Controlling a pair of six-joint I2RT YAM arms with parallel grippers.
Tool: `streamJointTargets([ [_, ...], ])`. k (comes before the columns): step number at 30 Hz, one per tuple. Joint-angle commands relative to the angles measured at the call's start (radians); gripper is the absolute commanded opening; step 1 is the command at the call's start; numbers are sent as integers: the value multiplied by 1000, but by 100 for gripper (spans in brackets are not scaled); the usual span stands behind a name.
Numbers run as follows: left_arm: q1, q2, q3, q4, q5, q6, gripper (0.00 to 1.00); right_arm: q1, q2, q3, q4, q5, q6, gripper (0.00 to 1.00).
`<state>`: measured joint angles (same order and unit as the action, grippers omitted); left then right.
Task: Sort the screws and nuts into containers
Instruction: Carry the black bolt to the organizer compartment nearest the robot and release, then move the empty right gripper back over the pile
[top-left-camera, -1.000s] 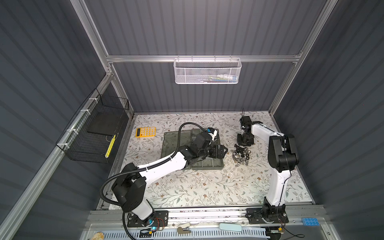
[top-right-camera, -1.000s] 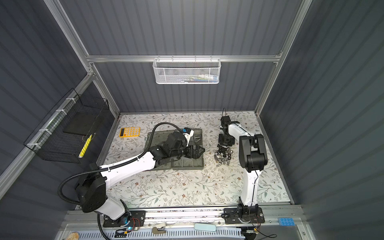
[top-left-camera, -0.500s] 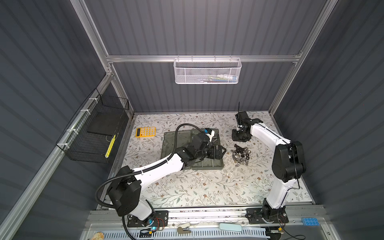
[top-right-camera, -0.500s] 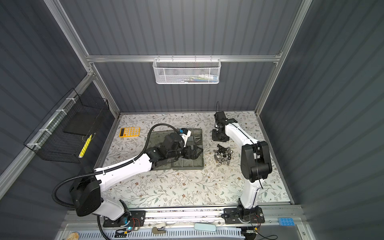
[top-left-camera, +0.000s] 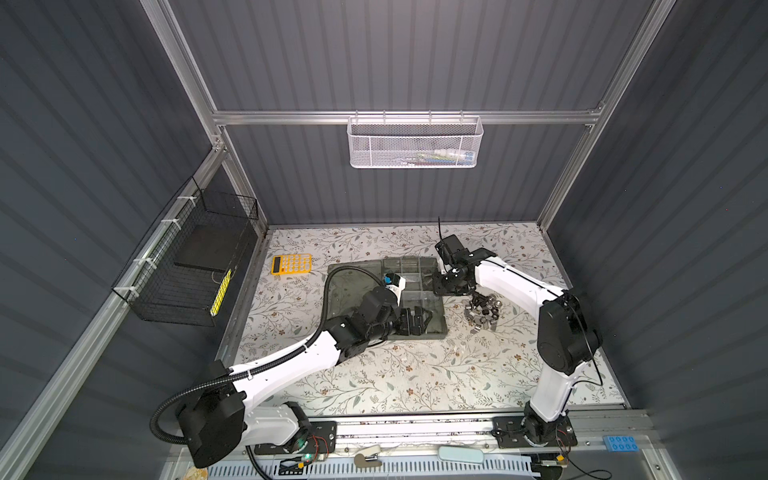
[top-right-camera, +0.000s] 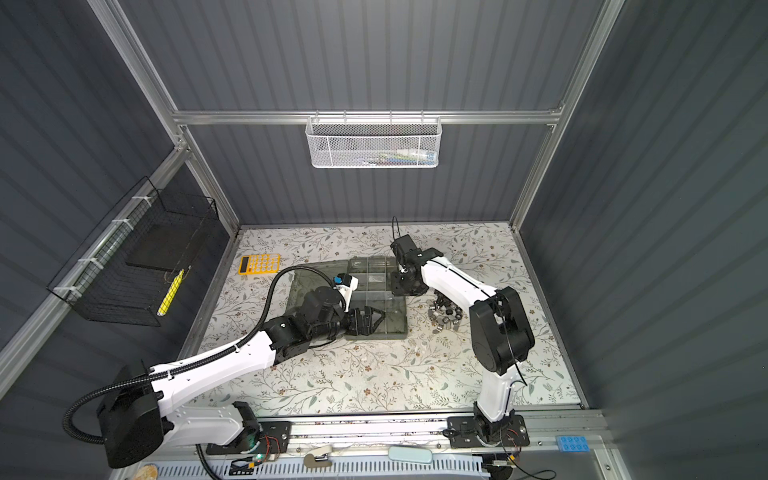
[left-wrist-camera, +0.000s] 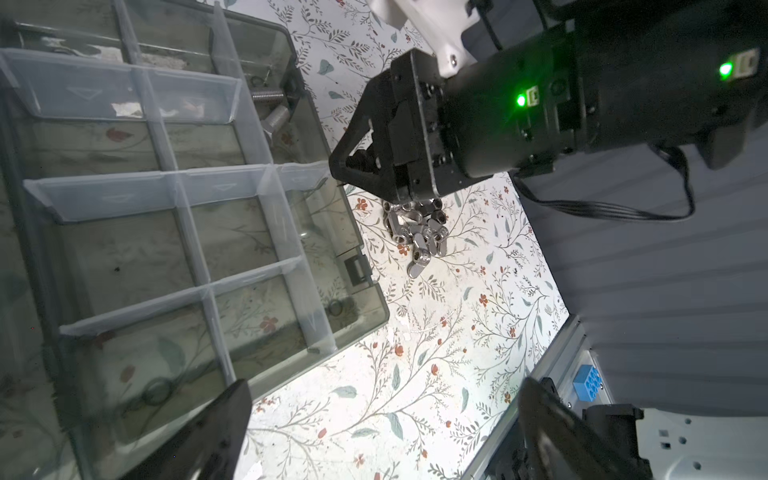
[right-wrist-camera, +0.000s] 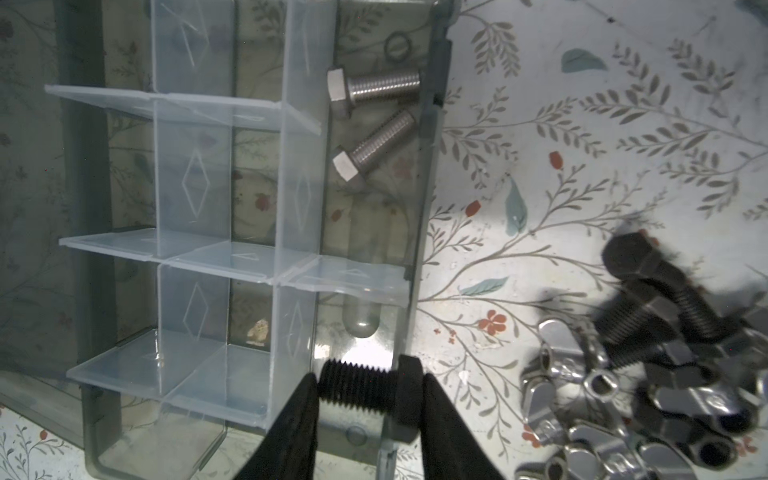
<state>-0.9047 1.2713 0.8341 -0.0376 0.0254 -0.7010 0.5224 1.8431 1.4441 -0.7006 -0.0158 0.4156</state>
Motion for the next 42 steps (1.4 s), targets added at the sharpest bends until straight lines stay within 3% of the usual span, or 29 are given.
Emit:
streamJointTargets([
  [1, -6, -49, -41, 39, -22, -17, 100, 18, 20, -25, 28, 14, 33, 41],
  [10, -6, -107, -100, 61, -41, -46, 100, 53, 68, -59, 56, 7, 66, 48],
  [28, -6, -107, -30, -18, -36, -66, 100, 52, -4, -30, 18, 30, 43, 60],
  [36, -6, -47, 42, -26, -34, -44, 100, 11, -58, -31, -3, 27, 1, 75],
  [42, -6, 23, 116, -32, -25, -3, 100, -57, -112, -33, -11, 4, -33, 94],
])
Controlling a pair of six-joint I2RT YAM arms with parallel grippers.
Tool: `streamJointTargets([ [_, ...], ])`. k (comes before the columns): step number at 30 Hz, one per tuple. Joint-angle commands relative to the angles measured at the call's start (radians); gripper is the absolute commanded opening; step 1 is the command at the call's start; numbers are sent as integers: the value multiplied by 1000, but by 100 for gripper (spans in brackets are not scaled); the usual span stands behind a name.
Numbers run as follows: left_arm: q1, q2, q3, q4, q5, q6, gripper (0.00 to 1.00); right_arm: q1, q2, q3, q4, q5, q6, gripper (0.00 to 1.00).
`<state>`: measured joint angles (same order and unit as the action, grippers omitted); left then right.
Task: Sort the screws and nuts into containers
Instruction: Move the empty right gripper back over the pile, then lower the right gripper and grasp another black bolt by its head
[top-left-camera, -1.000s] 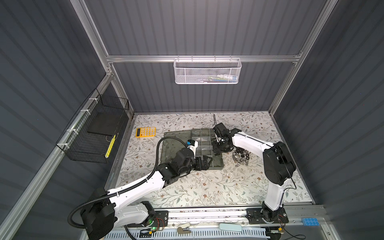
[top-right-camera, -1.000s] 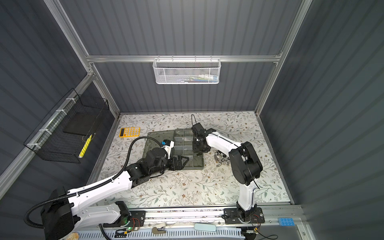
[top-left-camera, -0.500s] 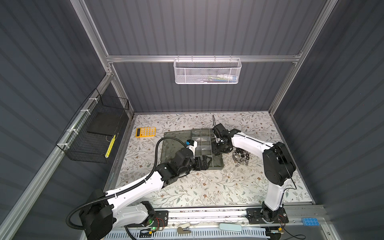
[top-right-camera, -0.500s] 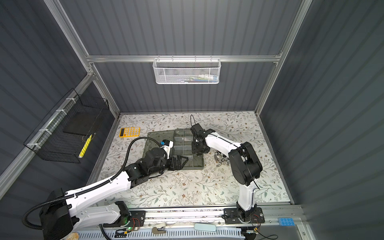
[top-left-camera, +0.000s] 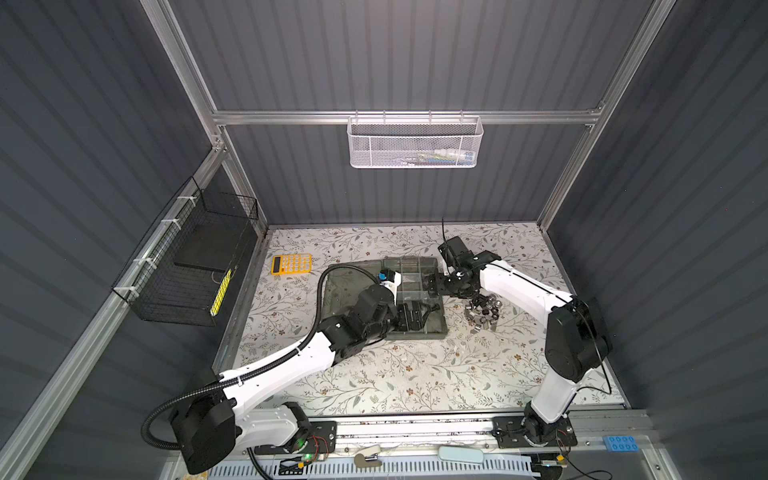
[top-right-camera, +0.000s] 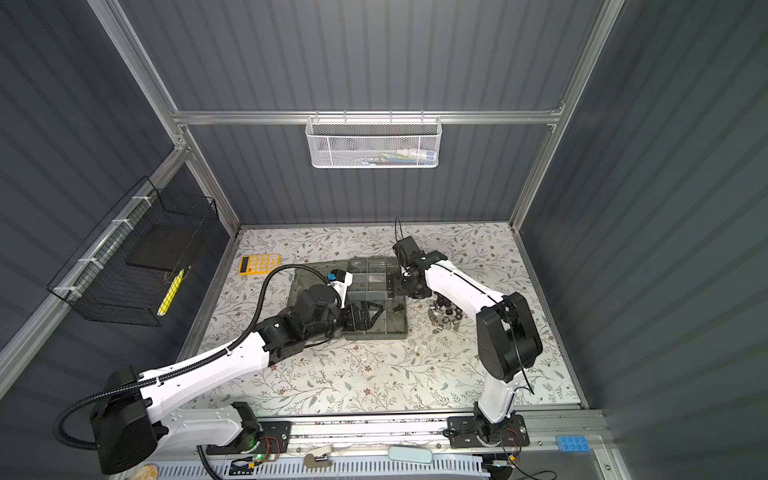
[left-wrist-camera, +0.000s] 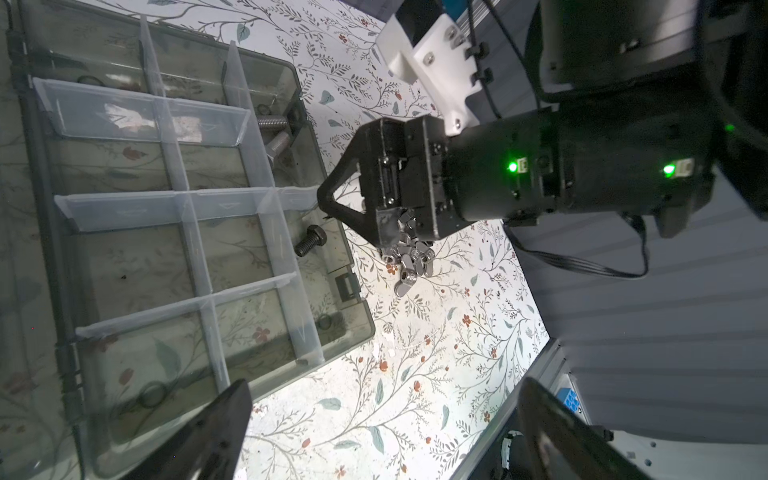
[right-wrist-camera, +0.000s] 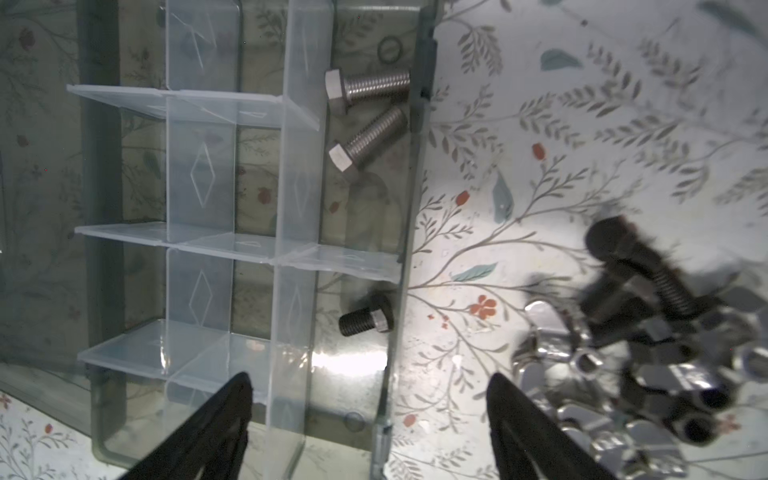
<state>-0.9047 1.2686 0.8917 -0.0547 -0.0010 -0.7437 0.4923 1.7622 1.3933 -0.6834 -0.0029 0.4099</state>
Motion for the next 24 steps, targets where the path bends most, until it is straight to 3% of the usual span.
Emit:
streamJointTargets([
  [1, -6, 37, 73, -17, 8, 42, 100, -39, -38, 16, -27, -11, -34, 97],
  [15, -7, 232, 208, 55, 95, 106, 100, -228, -92, -47, -20, -34, -57, 99],
  [24, -8, 379, 317, 72, 180, 123, 100, -288, 8, -67, 2, -61, -60, 99],
])
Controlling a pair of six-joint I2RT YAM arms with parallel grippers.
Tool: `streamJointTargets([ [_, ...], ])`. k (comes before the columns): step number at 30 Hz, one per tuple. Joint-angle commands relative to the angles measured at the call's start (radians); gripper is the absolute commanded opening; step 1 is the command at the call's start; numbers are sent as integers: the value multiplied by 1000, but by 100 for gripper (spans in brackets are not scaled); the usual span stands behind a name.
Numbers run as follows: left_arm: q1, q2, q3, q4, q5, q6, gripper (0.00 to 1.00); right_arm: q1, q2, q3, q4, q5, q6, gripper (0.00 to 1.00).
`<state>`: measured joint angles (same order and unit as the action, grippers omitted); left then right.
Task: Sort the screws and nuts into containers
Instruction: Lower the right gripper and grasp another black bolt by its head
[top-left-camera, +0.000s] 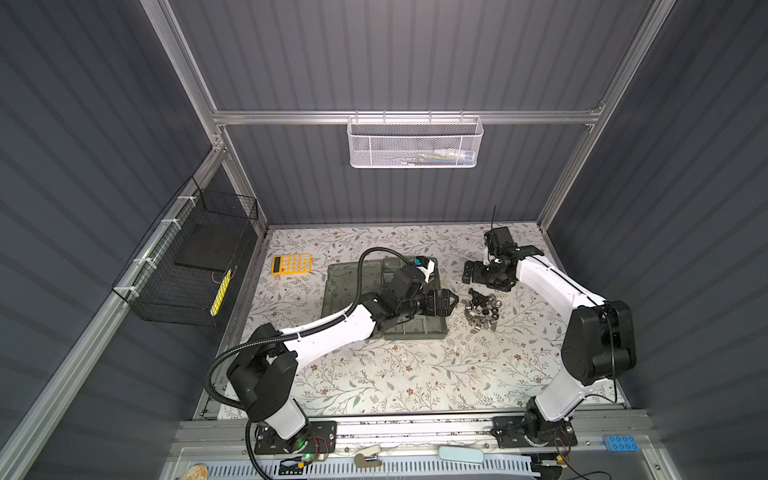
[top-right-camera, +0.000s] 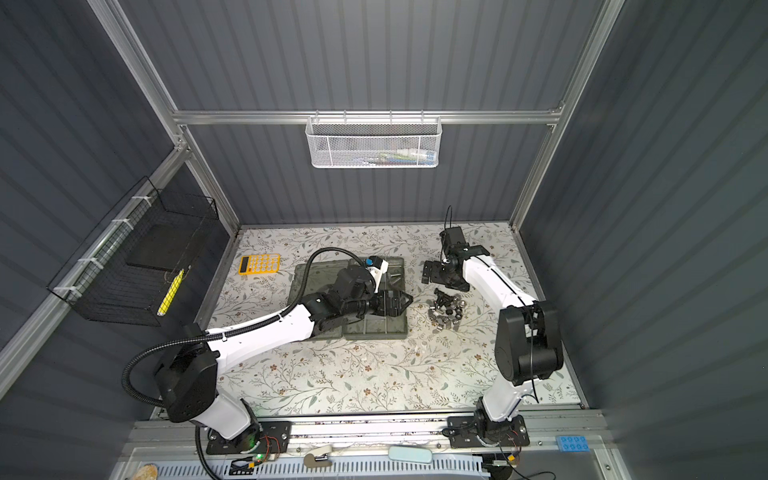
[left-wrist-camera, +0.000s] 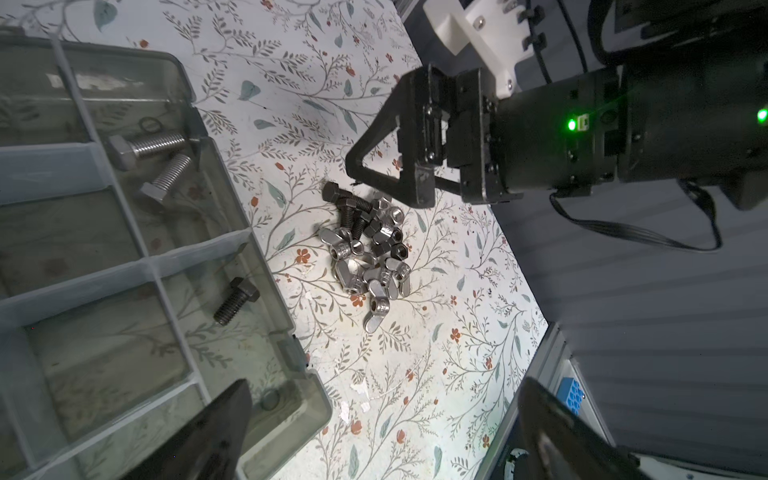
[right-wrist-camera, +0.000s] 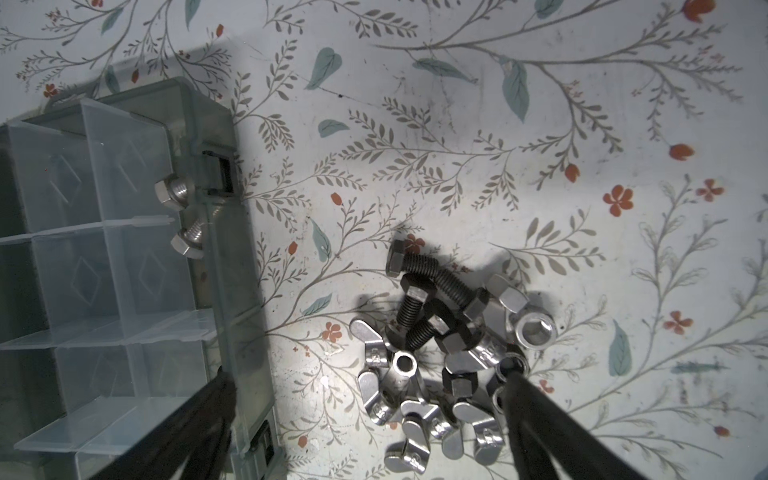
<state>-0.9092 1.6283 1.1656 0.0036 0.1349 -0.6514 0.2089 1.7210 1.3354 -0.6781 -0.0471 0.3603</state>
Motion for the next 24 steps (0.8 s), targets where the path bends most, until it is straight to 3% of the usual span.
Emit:
streamJointTargets([
  [1, -3, 26, 49, 17, 51, 31, 100, -5, 66, -7, 2, -20, -9, 99],
  [24, -1, -55, -28, -6, -1, 59, 100, -5, 303, 134, -12, -29, -3, 99],
])
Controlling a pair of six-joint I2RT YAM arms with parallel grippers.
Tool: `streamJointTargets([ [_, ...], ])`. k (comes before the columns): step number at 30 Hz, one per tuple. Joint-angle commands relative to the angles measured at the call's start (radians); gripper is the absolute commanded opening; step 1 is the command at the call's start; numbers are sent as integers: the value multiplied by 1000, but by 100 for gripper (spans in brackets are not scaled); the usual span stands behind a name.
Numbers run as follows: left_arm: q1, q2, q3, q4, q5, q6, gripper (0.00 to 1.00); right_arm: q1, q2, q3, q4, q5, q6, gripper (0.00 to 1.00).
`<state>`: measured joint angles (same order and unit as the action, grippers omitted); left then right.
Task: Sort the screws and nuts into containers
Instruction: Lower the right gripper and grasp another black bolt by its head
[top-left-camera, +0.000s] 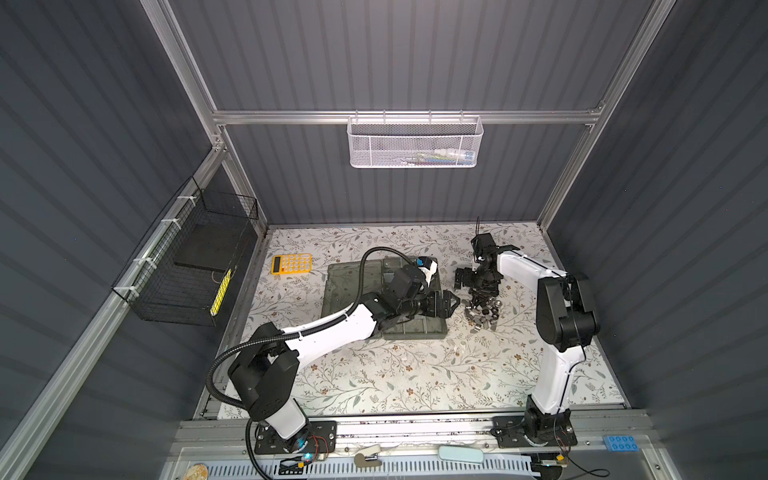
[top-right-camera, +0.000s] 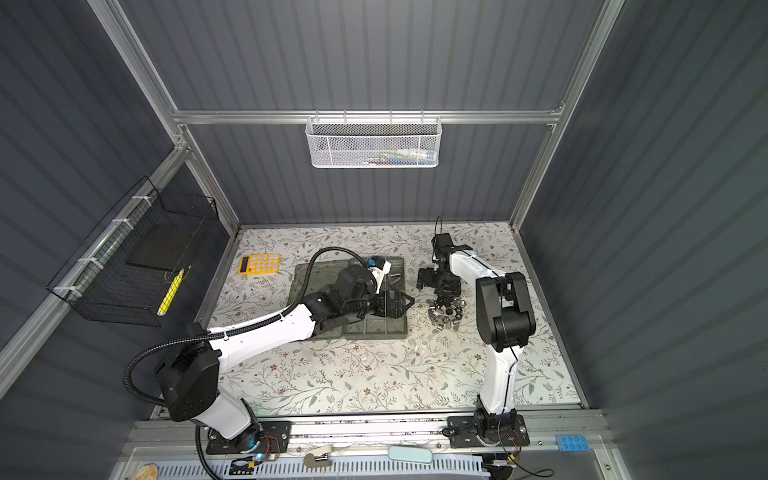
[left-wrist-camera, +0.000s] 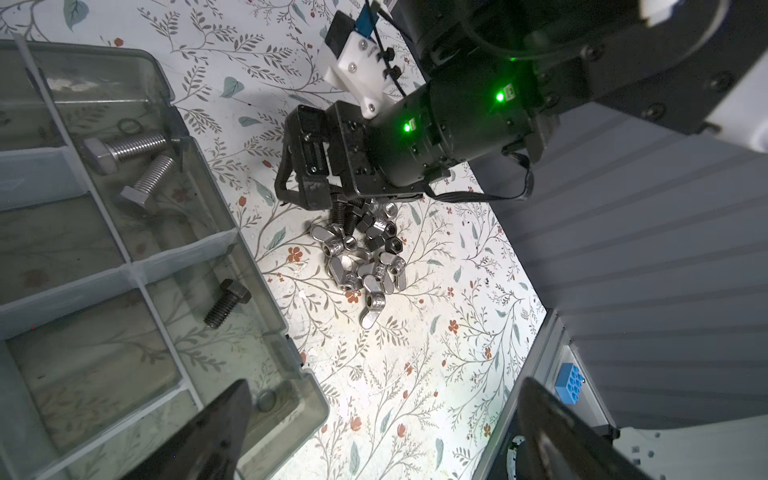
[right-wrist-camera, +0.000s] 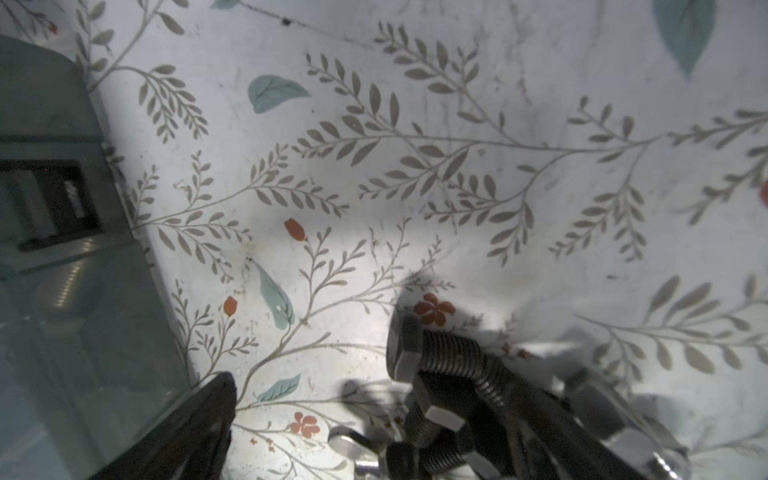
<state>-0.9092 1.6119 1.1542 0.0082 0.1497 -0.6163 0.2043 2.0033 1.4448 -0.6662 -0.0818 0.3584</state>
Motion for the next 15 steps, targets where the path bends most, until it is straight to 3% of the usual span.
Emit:
streamJointTargets([
  [1, -2, -42, -18, -11, -19, 24, 100, -1, 24, 28, -25, 9, -1, 99],
  [15, -1, -63, -26, -28, -39, 26, 100, 13, 73, 42, -20, -14, 13, 99],
])
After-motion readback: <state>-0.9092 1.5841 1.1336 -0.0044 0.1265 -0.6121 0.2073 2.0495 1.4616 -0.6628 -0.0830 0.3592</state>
